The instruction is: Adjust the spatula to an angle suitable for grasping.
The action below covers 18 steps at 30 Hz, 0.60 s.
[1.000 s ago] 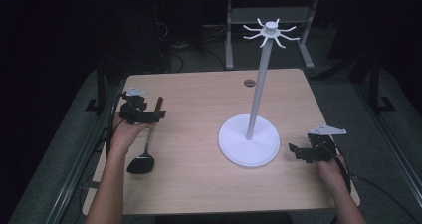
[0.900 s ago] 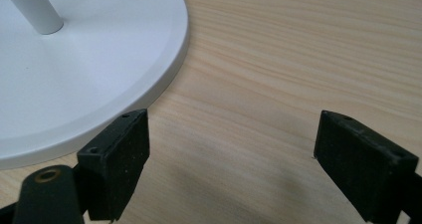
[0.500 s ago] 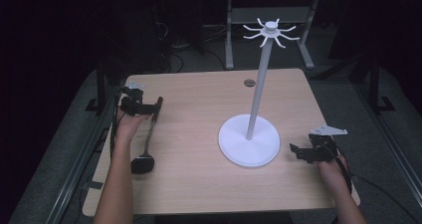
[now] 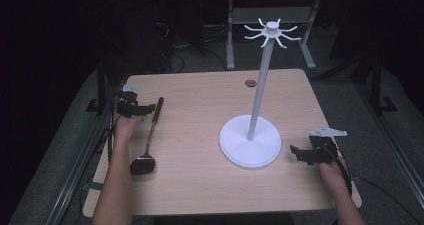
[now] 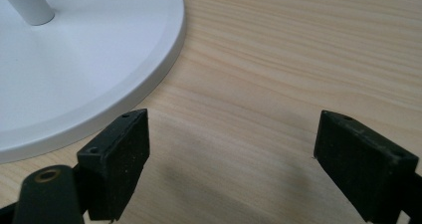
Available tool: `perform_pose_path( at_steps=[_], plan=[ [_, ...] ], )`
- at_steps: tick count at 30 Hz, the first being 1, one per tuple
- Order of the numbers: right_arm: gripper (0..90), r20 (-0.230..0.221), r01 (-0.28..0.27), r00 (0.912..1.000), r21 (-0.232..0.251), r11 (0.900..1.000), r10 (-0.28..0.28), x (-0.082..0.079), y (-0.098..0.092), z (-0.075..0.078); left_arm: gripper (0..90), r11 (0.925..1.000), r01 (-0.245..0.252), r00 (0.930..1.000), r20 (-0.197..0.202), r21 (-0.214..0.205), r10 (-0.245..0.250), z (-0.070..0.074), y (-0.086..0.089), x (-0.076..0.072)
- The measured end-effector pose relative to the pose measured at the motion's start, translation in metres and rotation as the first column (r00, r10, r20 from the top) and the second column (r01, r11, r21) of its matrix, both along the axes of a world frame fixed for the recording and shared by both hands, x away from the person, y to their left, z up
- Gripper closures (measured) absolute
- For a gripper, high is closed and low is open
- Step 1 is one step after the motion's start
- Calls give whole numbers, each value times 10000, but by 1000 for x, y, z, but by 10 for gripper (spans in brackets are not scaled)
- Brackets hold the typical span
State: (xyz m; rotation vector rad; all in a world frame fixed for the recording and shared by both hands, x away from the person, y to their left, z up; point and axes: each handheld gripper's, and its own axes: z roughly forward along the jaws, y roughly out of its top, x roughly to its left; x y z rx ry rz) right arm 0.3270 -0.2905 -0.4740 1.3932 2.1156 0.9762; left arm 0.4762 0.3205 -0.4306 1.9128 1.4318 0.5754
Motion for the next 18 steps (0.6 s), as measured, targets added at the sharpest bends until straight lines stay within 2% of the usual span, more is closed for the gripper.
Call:
perform_pose_path(
  at_steps=[2,6,8,9,11,14,18],
  plan=[
    [143,-36,-28,10000,-20,10000,28,0,0,-1,208,9998,-156,9998,-84,-79,155,-5,4,2],
    [143,-94,26,10000,-64,10000,-27,0,0,-3,230,9998,-184,9983,-555,-120,177,-15,12,4],
    [143,-85,20,10000,-73,10000,-21,1,0,-3,277,9996,-292,9986,-447,-42,290,-20,14,2],
    [143,-87,24,10000,-78,10000,-25,1,0,-3,288,9991,-390,9981,-478,-180,381,-22,14,2],
    [143,-97,30,9999,-96,9999,-31,1,0,-3,310,9990,-421,9974,-596,-155,411,-24,15,2],
    [143,-89,20,10000,-99,9999,-21,0,0,-2,384,9989,-425,9975,-572,-173,415,-24,14,0],
    [143,-89,30,10000,-98,9999,-31,0,-1,-2,558,9998,-162,9975,-683,62,166,-24,11,-1]
  ],
)
